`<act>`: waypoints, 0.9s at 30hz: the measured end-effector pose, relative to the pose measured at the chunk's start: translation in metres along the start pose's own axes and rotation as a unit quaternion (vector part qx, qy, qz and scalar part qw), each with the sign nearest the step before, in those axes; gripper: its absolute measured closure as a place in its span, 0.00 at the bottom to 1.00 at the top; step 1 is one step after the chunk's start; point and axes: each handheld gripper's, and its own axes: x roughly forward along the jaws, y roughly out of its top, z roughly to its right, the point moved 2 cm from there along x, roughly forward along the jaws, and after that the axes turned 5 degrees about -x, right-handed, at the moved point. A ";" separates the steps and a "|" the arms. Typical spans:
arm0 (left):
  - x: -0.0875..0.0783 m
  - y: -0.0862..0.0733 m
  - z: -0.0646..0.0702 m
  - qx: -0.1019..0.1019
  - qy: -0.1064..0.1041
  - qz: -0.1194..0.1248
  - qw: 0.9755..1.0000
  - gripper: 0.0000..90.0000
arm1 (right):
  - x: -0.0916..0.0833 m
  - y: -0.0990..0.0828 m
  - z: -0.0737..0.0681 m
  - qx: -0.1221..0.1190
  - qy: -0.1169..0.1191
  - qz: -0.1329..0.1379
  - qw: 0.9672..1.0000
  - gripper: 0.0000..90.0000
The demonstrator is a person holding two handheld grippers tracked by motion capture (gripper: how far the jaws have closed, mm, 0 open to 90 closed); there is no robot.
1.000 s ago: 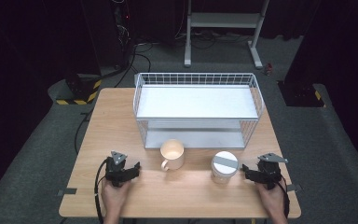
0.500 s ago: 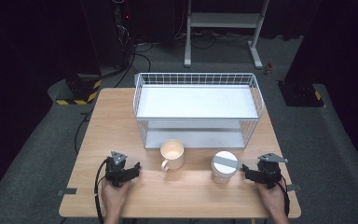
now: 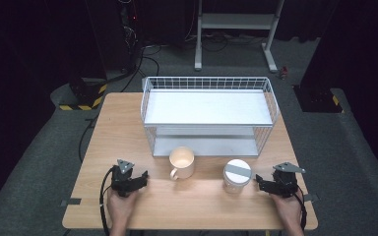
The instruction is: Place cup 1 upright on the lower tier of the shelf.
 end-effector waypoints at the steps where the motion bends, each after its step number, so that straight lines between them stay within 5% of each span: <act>1: 0.000 0.000 0.000 0.000 0.000 0.000 1.000 0.26 | -0.001 -0.001 -0.001 0.000 0.003 0.003 1.000 0.16; 27: 0.000 0.000 0.000 0.000 0.000 0.000 1.000 0.26 | -0.028 -0.015 -0.023 -0.030 0.053 0.041 0.997 0.17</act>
